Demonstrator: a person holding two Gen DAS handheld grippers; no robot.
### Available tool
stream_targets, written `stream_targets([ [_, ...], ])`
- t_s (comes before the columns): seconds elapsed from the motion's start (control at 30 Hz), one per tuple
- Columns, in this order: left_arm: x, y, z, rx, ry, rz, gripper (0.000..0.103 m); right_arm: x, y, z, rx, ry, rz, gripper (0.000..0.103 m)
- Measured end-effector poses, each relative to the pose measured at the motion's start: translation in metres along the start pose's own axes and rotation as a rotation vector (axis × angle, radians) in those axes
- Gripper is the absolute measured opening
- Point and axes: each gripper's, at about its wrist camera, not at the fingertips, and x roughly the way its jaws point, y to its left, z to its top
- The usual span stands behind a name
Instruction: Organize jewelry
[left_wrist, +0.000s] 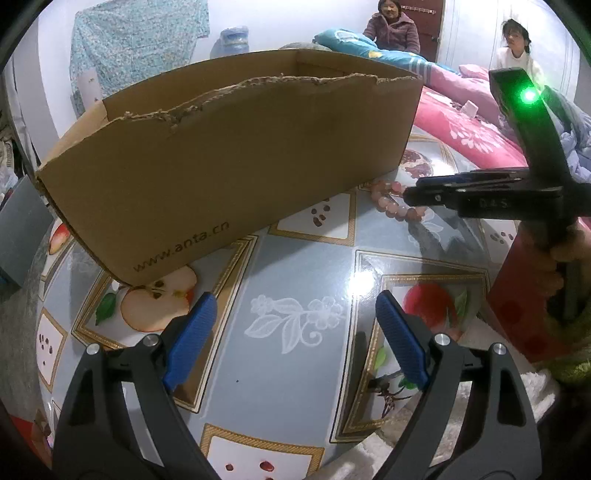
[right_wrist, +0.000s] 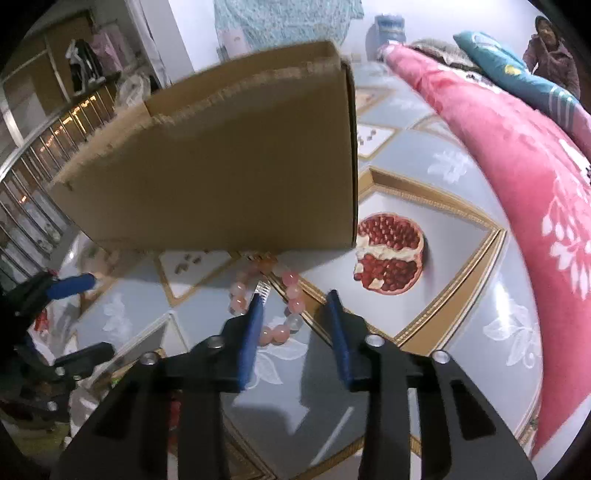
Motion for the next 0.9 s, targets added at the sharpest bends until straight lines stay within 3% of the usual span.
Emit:
stream_targets([
  [0.07, -0.002, 0.000, -0.001, 0.003, -0.005, 0.004, 0.084, 0.003, 0.001, 0.002, -0.002, 0.019, 0.005, 0.010],
  [0.67, -0.025, 0.004, -0.026, -0.026, -0.055, -0.009, 0.084, -0.041, 0.048, 0.030, -0.047, -0.094, 0.127, 0.010],
  [0.9, -0.031, 0.010, -0.030, -0.051, -0.065, -0.007, 0.084, -0.041, 0.073, 0.035, -0.031, -0.071, 0.313, 0.010],
])
